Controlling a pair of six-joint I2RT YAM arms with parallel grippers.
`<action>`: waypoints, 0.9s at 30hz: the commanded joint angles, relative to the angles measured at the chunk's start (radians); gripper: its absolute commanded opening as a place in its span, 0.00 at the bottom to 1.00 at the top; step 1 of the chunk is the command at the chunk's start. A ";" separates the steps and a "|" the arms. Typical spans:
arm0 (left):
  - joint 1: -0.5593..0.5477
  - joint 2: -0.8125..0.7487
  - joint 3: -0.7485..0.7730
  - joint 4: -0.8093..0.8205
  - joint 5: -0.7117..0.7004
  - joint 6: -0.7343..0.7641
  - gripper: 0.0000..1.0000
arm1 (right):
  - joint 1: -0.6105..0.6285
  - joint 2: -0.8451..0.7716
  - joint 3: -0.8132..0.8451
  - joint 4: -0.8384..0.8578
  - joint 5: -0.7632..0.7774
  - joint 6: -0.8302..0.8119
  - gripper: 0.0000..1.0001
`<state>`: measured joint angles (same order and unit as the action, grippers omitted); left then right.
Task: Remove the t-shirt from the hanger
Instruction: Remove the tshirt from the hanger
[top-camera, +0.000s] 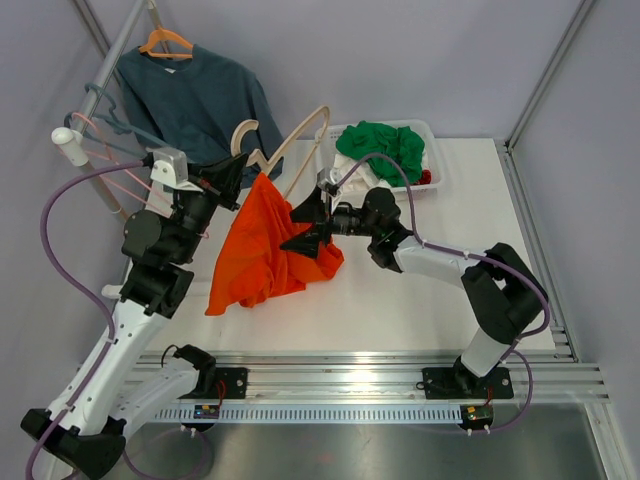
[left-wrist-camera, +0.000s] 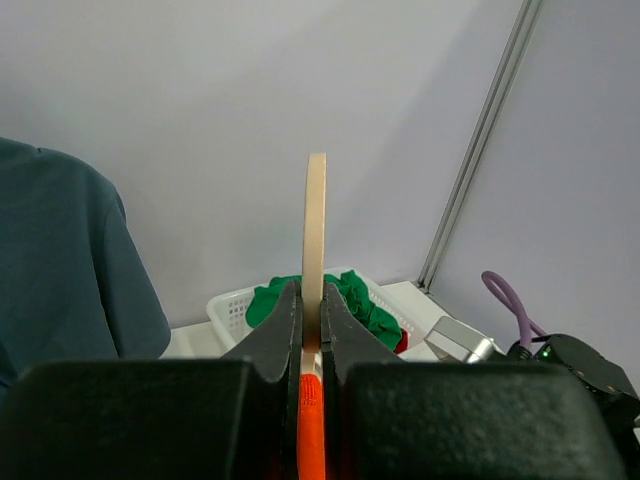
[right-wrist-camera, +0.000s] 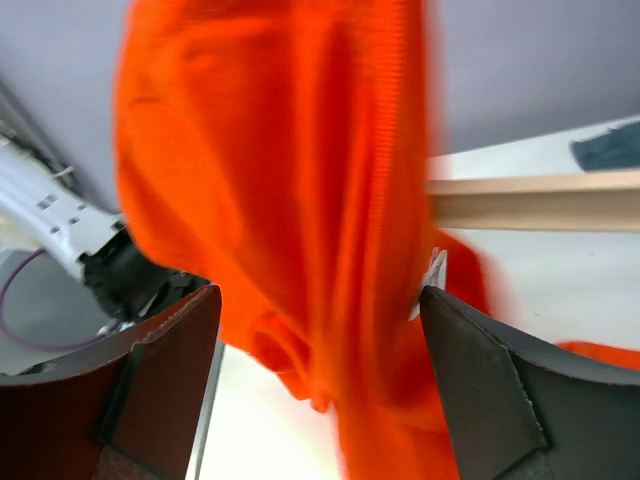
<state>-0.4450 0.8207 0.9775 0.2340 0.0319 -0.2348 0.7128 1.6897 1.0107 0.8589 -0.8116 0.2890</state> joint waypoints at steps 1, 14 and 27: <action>0.003 0.011 0.042 0.097 -0.023 -0.012 0.00 | 0.005 -0.024 -0.018 0.149 -0.156 0.004 0.91; 0.003 0.031 0.090 0.070 -0.017 -0.072 0.00 | 0.089 -0.010 -0.026 0.025 0.218 -0.162 0.57; 0.003 0.060 0.004 0.326 -0.101 -0.067 0.00 | 0.336 -0.068 0.017 -0.179 0.227 -0.355 0.00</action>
<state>-0.4450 0.8665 0.9577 0.3595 -0.0154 -0.3077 0.9661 1.6852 1.0019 0.7662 -0.5747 0.0227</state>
